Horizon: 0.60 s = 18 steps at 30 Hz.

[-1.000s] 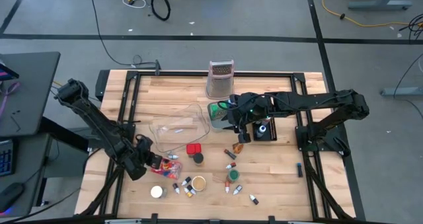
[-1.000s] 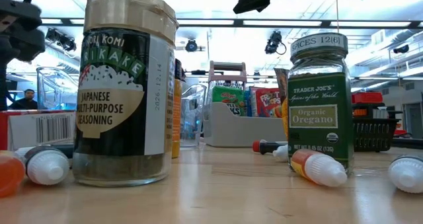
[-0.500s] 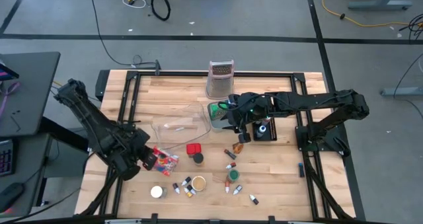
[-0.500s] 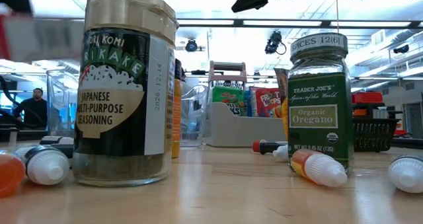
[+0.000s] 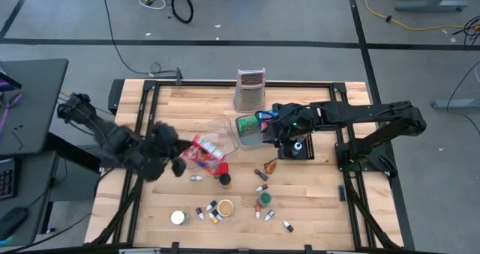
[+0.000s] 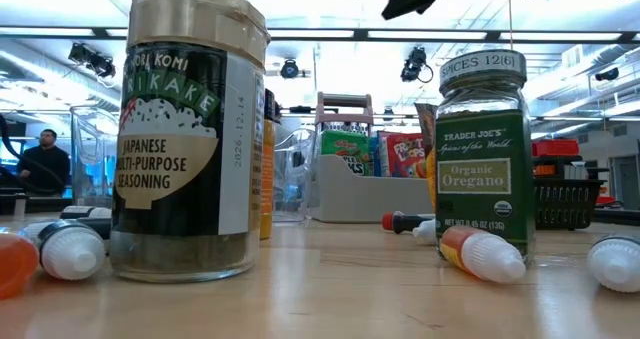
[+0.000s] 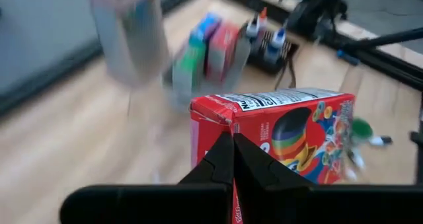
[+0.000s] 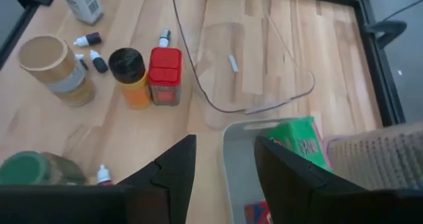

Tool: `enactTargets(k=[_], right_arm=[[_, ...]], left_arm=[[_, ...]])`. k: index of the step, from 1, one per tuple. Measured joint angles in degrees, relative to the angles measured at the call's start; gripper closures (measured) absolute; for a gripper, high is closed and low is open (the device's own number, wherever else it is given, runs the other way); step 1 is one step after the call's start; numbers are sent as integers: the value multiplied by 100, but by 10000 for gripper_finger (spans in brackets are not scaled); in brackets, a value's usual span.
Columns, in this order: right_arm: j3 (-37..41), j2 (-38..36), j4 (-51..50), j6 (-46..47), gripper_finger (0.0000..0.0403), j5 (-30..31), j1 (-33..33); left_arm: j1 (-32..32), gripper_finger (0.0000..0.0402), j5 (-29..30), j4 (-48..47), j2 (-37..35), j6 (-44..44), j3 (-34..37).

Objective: Pick & Place Kitchen Items
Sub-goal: Put the red cereal box into the gray bin

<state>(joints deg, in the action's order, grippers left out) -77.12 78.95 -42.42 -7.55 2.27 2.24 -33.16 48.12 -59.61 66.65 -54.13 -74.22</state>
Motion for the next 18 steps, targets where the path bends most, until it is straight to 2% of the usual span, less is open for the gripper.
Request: enactTargets(k=[5, 9, 13, 18], right_arm=[[0, -308, -282, 325, 238, 195, 0], [0, -541, -766, 638, 238, 281, 0], [252, -800, -679, 964, 238, 283, 0], [1437, -1446, 17, 1058, 238, 271, -22]], left_arm=[[976, 400, -270, 1866, 279, 2752, 24], [1643, 400, -915, 2972, 771, 4155, -78], [2191, 400, -1296, 3072, 1417, 4491, -293], [2665, 400, -1650, 3070, 2145, 4606, -605]])
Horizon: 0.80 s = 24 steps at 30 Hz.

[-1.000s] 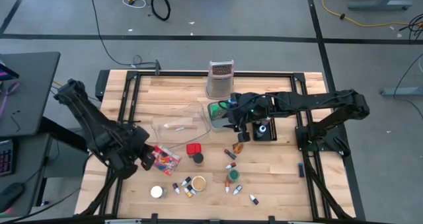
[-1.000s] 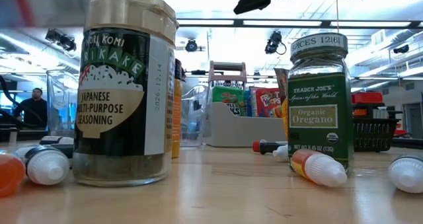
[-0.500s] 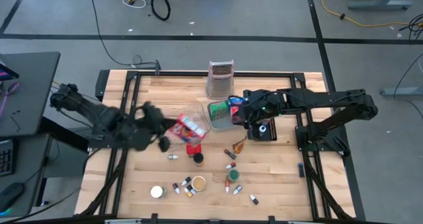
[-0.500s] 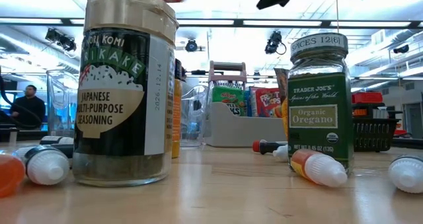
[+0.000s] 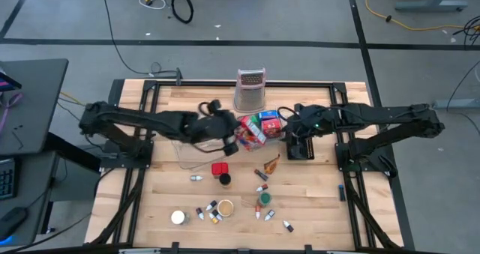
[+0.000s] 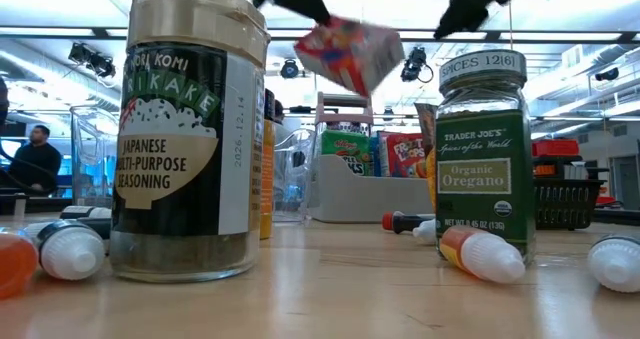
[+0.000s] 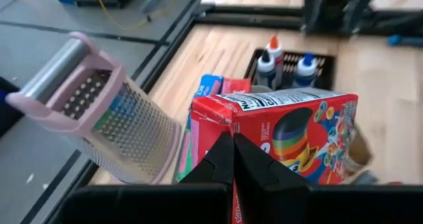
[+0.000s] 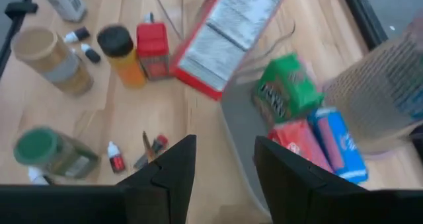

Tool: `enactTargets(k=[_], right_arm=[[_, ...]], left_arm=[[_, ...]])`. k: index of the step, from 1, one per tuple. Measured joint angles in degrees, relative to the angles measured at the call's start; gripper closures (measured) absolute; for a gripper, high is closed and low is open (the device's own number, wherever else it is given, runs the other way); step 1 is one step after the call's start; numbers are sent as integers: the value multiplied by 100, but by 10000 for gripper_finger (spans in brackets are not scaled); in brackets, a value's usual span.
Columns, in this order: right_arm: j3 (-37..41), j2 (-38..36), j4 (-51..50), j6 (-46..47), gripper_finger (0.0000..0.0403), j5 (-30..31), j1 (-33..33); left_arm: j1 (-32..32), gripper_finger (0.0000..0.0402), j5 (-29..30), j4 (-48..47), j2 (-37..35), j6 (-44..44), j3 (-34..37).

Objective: Pick & Place Kitchen Items
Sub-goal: Put the red cereal box into the gray bin

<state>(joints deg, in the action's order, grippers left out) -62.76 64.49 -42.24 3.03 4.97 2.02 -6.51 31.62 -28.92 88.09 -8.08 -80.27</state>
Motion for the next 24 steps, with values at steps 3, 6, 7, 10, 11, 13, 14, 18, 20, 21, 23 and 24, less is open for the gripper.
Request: enactTargets(k=[3, 6, 7, 10, 11, 13, 14, 18, 20, 21, 23, 24], right_arm=[[768, -454, 821, 100, 238, 12, -15], [1462, -828, 1954, -94, 238, 9, -15], [1673, -935, 2304, -210, 238, 7, -17], [2186, -1161, 3122, -472, 238, 15, -19], [2328, -1215, 3307, -544, 238, 17, -19], [2494, -1249, 3591, -807, 238, 17, -19], [2526, -1262, 3620, -982, 238, 19, -23], [2533, -1267, 3564, -1160, 238, 37, -50], [2533, -1266, 3588, -1202, 238, 59, -50], [2533, -1268, 3600, -1239, 238, 59, -50], [2533, -1266, 3583, -1270, 238, 59, -50], [2533, -1266, 3591, -1276, 238, 59, -50]], left_arm=[[154, 400, -60, -17, 386, 313, -228], [281, 400, -155, -4, 708, 582, -422], [310, 400, -126, 22, 826, 692, -473], [337, 400, 304, -12, 1122, 825, -566], [342, 400, 461, -10, 1208, 815, -586], [348, 400, 626, -113, 1326, 864, -590], [348, 400, 666, -150, 1403, 926, -591], [344, 400, 793, -273, 1664, 1030, -588], [344, 400, 702, -369, 1719, 1070, -588], [344, 399, 696, -455, 1746, 1065, -580], [346, 399, 769, -391, 1876, 961, -594], [346, 399, 851, -510, 1911, 892, -571]])
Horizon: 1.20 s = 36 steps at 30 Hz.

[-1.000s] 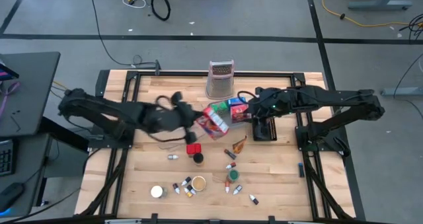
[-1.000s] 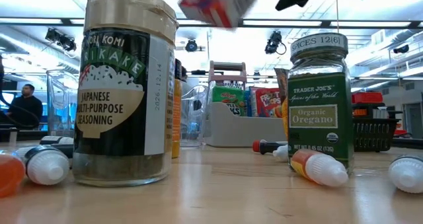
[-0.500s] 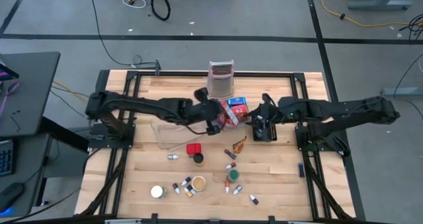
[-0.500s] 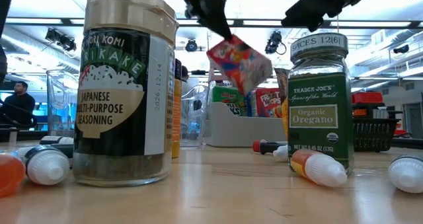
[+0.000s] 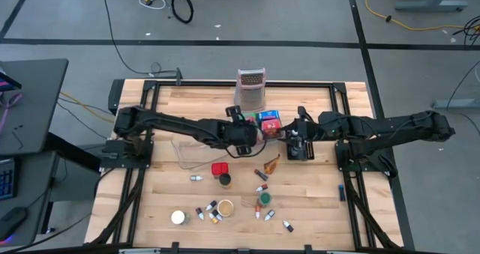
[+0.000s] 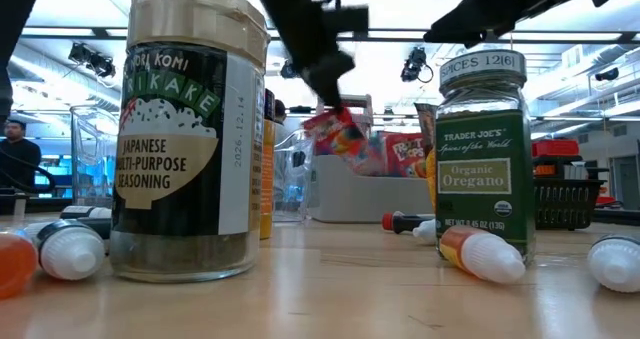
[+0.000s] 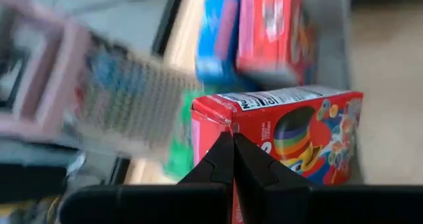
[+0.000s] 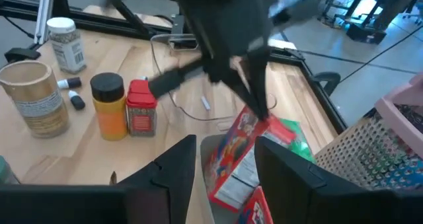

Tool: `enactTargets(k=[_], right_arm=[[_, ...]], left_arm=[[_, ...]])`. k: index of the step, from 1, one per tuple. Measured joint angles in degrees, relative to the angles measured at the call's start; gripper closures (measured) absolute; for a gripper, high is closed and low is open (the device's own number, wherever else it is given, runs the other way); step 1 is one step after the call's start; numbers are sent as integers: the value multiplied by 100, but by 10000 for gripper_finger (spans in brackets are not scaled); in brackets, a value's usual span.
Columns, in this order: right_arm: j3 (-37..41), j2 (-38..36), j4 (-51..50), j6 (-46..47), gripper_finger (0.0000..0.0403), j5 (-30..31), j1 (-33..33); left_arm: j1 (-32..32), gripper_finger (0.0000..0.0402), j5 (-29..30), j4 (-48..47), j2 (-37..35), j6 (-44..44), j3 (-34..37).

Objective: Pick & Place Kitchen Items
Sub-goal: Put the red cereal box into the gray bin, then put the golden seasoning bottle into the transparent bin

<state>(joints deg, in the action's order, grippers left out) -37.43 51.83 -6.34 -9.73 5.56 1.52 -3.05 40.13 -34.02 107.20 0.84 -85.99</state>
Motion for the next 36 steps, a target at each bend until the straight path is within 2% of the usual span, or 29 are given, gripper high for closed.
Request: enactTargets(k=[2, 7, 14, 23, 27, 32, 36], right_arm=[[0, 0, 9, -3, 238, 0, 0], [0, 2, 45, -30, 238, -2, 0], [0, 2, 82, -152, 238, -1, 0], [0, 2, 82, -154, 238, -2, 0], [0, 2, 82, -152, 238, -2, 0], [0, 2, 84, -153, 238, -7, 0], [0, 4, 82, -140, 238, -10, 0]], left_arm=[[19, 399, 143, 73, 94, 10, -4], [125, 394, -51, 162, 284, 289, -9], [203, 373, -18, 207, 310, 308, -5], [185, 310, -61, 269, 310, 398, -5], [71, 281, 282, 238, 310, 50, -105], [-110, 263, 373, 206, 306, -226, -333], [-283, 255, 422, -243, 306, -207, -738]])
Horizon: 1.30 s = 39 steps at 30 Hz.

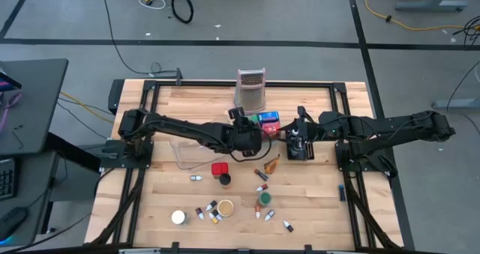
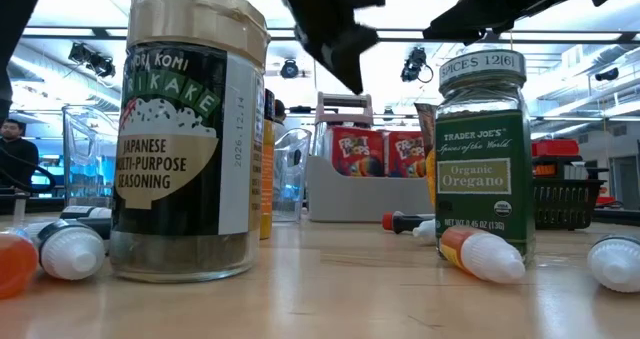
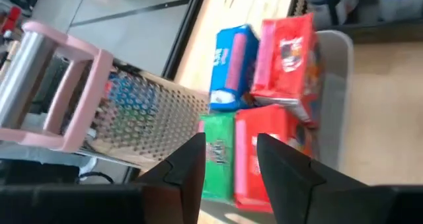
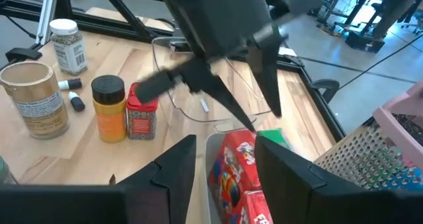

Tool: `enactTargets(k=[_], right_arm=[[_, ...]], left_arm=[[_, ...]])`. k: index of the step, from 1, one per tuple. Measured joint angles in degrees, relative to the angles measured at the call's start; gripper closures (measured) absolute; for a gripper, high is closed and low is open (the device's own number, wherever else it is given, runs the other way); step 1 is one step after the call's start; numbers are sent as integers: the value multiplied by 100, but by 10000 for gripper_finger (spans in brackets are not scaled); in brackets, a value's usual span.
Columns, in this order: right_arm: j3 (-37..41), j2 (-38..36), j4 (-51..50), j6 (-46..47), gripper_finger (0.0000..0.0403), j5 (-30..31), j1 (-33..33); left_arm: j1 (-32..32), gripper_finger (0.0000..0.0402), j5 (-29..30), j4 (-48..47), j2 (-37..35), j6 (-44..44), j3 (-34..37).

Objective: Pick & Place Kitchen Items
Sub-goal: Put the golden seasoning bottle into the transparent bin

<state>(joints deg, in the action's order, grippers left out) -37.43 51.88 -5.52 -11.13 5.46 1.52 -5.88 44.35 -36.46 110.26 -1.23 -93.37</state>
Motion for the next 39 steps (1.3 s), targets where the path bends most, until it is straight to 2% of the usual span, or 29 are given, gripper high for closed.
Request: enactTargets(k=[4, 8, 13, 16, 21, 27, 31, 34, 39], right_arm=[[0, 0, 0, 10, 238, -5, 0], [0, 2, -4, 19, 238, -9, 0], [0, 2, -61, 148, 238, -10, 0], [0, 3, -106, 163, 238, -10, 0], [0, 24, -111, 163, 238, -51, 0], [0, 48, -94, 141, 238, -49, 0], [0, 48, -81, 131, 238, -44, 0], [0, 48, -90, 115, 238, -39, 1], [0, 48, -85, 115, 238, -36, 1]], left_arm=[[-205, 257, -81, -970, -24, -738, -605], [-463, 265, -454, -1982, -96, -1300, -1150], [-853, 271, -885, -2778, -178, -1549, -1388], [-1057, 269, -859, -3253, -283, -1990, -1389], [-1388, 263, -468, -4038, -628, -2607, -1389], [-1675, 262, -907, -3942, -1236, -2911, -1137], [-1845, 262, -942, -3467, -1624, -2964, -584], [-1906, 262, -1036, -2712, -1903, -3029, 45], [-1912, 262, -1912, -1044, -2033, -2935, 1076]])
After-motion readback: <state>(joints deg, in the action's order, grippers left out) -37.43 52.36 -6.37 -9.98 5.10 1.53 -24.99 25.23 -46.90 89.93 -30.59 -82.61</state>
